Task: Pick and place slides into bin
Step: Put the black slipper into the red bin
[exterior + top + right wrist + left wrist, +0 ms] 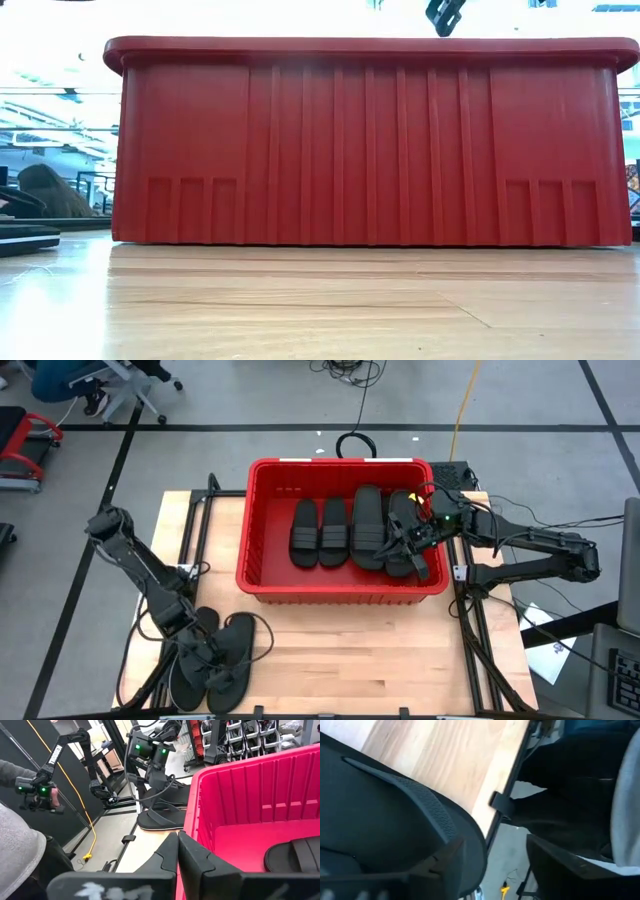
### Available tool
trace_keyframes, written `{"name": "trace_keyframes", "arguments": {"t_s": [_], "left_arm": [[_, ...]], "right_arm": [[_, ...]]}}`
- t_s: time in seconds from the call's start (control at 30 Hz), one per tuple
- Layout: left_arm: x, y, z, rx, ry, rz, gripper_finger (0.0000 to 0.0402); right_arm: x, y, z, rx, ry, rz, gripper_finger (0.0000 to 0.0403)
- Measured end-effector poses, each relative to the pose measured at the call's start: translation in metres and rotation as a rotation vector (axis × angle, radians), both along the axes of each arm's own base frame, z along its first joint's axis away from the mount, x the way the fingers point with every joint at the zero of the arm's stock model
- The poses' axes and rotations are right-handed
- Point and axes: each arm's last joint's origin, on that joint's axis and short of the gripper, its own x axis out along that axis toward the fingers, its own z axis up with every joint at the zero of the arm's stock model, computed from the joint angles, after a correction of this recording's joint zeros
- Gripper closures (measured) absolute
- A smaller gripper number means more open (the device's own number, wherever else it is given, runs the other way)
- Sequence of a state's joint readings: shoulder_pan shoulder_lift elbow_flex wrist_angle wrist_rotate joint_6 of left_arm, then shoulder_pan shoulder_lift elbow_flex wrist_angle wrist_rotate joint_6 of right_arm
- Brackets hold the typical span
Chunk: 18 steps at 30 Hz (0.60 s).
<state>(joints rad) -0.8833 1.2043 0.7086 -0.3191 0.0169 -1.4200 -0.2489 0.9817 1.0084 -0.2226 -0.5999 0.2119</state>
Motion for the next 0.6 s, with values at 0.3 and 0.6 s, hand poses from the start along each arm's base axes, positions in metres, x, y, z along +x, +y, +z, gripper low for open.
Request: {"name": "trace_keyframes", "arguments": {"t_s": [0.3,0.6], "left_arm": [[0.008,-0.009,-0.03,0.112,0.099,0.016,0.0131],[0.01,-0.014,-0.046,0.126,0.188,-0.02,0.0148]], "right_arm": [[0.0,0.0,0.0,0.001,0.0,0.0,0.0399],[0.0,0.0,0.0,0.003,0.001,-0.001,0.0399]]}}
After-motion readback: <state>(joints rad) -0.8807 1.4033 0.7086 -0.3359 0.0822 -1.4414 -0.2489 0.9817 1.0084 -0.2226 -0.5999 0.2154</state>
